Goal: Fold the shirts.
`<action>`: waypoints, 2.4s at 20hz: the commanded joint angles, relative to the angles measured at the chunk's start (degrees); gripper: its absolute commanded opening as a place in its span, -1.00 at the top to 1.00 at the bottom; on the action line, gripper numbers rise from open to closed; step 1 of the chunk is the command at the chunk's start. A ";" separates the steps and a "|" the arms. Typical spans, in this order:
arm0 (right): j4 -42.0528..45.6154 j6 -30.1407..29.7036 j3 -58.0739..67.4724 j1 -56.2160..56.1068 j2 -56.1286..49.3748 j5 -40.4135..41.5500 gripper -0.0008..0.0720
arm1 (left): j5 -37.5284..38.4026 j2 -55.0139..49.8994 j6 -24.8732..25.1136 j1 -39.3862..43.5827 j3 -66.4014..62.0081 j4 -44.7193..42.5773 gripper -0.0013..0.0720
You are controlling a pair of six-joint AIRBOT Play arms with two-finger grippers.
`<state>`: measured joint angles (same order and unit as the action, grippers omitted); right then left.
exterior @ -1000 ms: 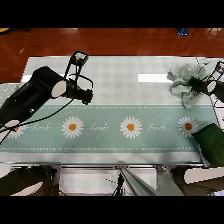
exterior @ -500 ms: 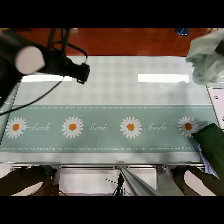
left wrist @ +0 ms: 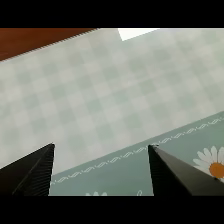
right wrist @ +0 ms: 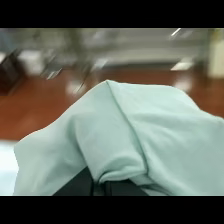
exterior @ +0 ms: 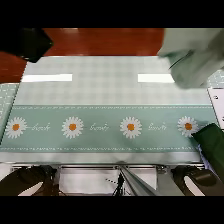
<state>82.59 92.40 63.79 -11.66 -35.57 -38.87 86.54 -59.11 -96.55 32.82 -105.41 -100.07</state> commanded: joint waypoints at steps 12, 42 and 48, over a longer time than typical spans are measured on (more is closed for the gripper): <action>5.79 4.15 -6.86 -31.91 -33.68 -7.93 -0.44 | 1.51 2.01 -0.72 -0.07 25.27 4.50 -0.99; -39.36 -24.65 -30.71 16.79 -24.74 -14.99 -0.55 | -26.71 -20.13 45.11 -16.85 67.98 82.47 0.91; -53.51 -27.19 -31.17 3.65 -37.24 1.97 -0.49 | -23.50 -20.13 45.13 -16.85 67.98 82.47 0.91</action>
<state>37.47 66.46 33.36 -3.27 -67.85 -45.52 61.36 -79.20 -51.62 16.03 -37.39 -17.74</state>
